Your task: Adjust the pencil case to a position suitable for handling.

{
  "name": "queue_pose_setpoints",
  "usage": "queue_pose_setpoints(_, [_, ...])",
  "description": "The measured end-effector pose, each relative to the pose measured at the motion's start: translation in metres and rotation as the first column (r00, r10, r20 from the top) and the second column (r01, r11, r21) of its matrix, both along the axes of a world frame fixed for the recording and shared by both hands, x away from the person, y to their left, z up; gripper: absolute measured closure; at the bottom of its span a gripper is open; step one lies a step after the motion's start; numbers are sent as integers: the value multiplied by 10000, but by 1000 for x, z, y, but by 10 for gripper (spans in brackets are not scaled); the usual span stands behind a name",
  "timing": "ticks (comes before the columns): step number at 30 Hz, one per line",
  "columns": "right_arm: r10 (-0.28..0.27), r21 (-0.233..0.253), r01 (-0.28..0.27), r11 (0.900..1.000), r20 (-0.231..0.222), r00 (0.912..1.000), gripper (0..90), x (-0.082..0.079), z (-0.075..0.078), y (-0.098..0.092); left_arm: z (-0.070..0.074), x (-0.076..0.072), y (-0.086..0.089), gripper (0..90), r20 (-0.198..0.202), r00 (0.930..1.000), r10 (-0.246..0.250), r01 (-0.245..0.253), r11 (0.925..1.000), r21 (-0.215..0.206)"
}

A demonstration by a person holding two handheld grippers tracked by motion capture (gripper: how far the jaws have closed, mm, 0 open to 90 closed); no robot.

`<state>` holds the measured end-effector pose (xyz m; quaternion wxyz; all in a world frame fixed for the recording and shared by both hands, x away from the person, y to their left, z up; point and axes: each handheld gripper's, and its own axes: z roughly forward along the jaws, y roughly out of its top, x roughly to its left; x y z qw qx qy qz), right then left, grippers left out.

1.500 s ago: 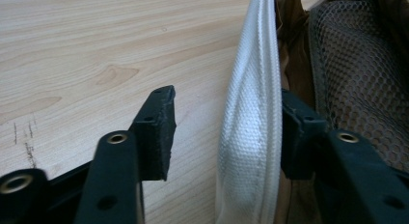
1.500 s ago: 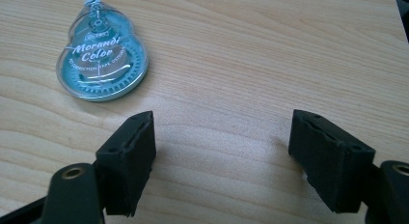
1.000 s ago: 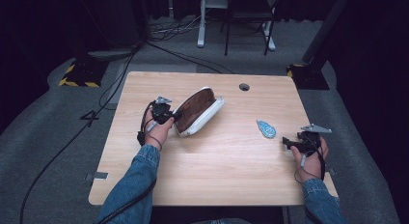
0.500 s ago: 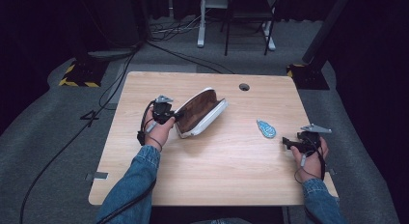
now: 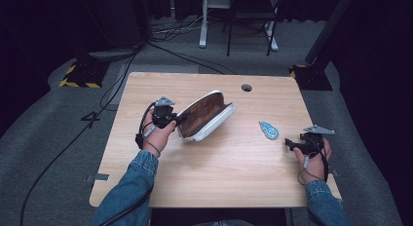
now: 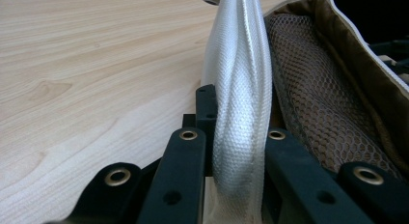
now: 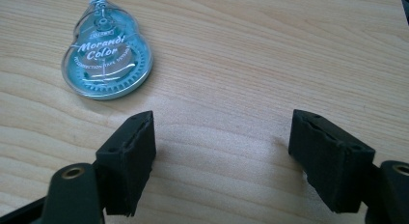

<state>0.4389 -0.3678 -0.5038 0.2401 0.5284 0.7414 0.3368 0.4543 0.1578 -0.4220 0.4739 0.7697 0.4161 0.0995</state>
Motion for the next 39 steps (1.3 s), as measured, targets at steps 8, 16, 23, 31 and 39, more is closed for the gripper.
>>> queue_pose_setpoints(8, [2, -9, -2, 10000, 9, 10000, 251, 0, 0, 0, 10, -27, 0, 848, 164, 9983, -563, 567, 9981, -229])
queue_pose_setpoints(16, [24, -4, -24, 10000, 5, 10000, 251, 0, 0, 0, 14, -45, 0, 848, 175, 9957, -912, 912, 9958, -27])
queue_pose_setpoints(23, [39, -7, -39, 10000, 1, 10000, 251, 0, 0, 0, 16, -57, -7, 848, 173, 9894, -1441, 1440, 9896, 62])
queue_pose_setpoints(31, [61, -7, -61, 10000, -1, 10000, 251, 0, 0, 0, 17, -68, -17, 848, 250, 9788, -2034, 2028, 9789, 247])
queue_pose_setpoints(39, [86, 9, -86, 10000, -24, 10000, 251, 0, 0, 0, 16, -78, -31, 848, 211, 9616, -2736, 2727, 9615, 345])
